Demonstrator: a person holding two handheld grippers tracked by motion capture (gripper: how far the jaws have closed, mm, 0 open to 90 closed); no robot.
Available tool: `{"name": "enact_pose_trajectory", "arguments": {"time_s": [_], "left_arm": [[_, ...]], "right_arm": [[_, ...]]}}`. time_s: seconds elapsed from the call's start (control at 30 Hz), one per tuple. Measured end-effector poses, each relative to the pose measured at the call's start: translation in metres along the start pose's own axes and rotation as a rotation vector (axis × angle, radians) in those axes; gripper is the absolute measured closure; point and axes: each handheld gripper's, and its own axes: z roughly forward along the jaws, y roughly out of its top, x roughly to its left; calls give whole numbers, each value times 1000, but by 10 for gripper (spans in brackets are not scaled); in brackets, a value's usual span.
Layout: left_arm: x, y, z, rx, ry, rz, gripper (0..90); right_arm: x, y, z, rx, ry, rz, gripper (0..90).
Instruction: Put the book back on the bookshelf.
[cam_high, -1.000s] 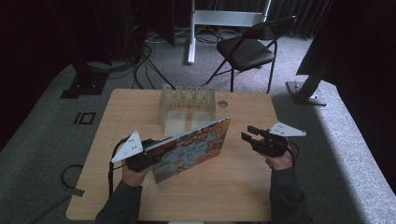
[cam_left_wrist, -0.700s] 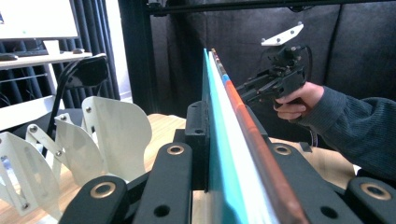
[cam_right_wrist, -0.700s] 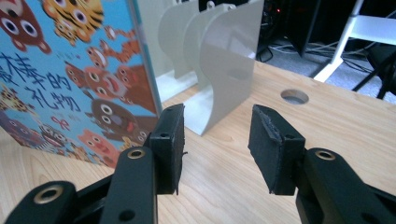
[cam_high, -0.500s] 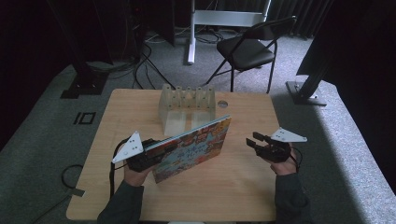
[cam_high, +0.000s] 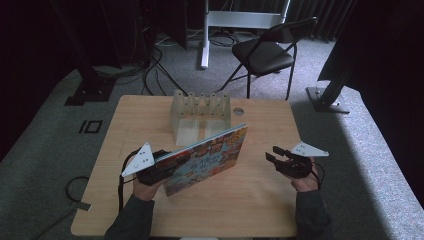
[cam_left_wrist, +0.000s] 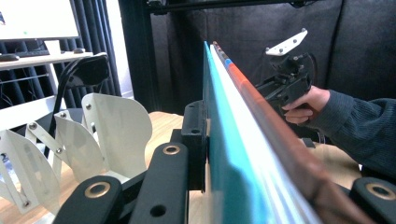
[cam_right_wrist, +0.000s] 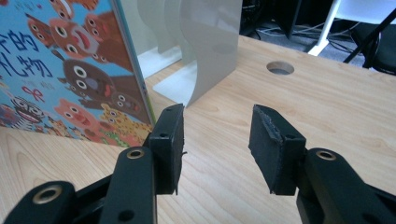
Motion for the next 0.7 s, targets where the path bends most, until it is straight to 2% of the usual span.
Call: {"name": "enact_pose_trajectory", "arguments": {"time_s": [0.7], "left_arm": [[-3,-7,0,10,-3,16,785]], "right_arm": [[-1,-28,7,68,-38,23,536]]}}
